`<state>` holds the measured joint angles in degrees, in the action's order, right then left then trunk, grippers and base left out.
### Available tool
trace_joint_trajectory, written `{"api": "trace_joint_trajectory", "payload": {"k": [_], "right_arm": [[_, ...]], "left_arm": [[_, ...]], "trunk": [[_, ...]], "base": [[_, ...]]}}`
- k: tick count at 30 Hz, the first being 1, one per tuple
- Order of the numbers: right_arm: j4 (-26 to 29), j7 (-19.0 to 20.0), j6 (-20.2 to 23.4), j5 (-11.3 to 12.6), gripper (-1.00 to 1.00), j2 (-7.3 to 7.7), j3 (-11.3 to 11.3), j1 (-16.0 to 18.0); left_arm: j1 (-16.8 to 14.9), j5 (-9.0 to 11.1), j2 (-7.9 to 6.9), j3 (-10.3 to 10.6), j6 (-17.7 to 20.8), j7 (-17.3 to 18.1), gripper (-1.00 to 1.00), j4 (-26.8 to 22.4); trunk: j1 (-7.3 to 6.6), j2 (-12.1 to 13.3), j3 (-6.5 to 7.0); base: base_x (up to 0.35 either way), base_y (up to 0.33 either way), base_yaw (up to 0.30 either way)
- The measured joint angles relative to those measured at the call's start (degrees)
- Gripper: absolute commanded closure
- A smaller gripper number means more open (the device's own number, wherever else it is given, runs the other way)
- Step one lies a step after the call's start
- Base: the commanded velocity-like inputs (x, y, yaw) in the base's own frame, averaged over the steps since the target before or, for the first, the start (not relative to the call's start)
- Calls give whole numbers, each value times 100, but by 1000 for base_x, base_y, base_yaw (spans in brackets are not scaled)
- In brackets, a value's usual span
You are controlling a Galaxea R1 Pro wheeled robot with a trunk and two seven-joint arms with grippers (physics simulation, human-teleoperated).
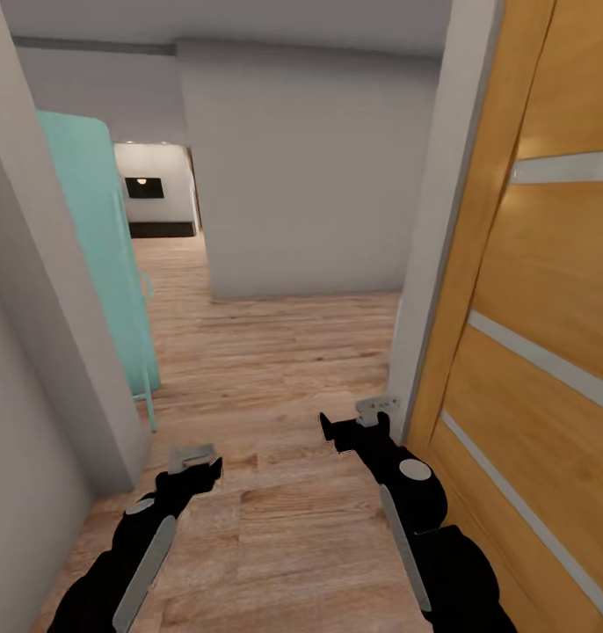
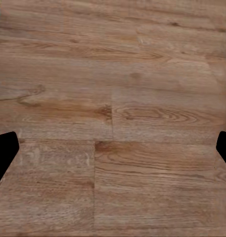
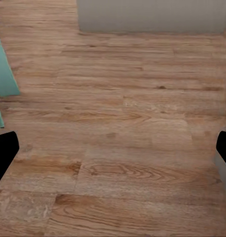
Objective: Move the two storage containers from the living room to the garage. In the garage, place one container on the floor and stack the other container on top of it (either order is fine).
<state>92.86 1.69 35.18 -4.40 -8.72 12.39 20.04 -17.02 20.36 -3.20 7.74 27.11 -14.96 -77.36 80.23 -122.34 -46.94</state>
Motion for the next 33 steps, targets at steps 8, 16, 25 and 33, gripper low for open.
{"api": "trace_joint_trajectory", "payload": {"k": [8,16,25,33], "right_arm": [[-627,-269,10,2,-100,-48,90,0],[-672,-297,7,4,-100,-83,248,0],[-659,-660,16,-19,-100,-128,278,0],[-710,-1279,-56,36,-100,-128,304,0]], "left_arm": [[317,-3,2,-73,-711,-32,-100,-772],[416,-12,7,-79,-858,-33,-100,-789],[419,-15,20,-50,-813,-26,-100,-564],[411,-6,66,45,-293,2,-100,-106]], "trunk": [[0,0,0],[0,0,0],[0,0,0],[0,0,0]], "base": [[327,47,0],[335,2,0],[337,-76,0],[336,-131,0]]}}
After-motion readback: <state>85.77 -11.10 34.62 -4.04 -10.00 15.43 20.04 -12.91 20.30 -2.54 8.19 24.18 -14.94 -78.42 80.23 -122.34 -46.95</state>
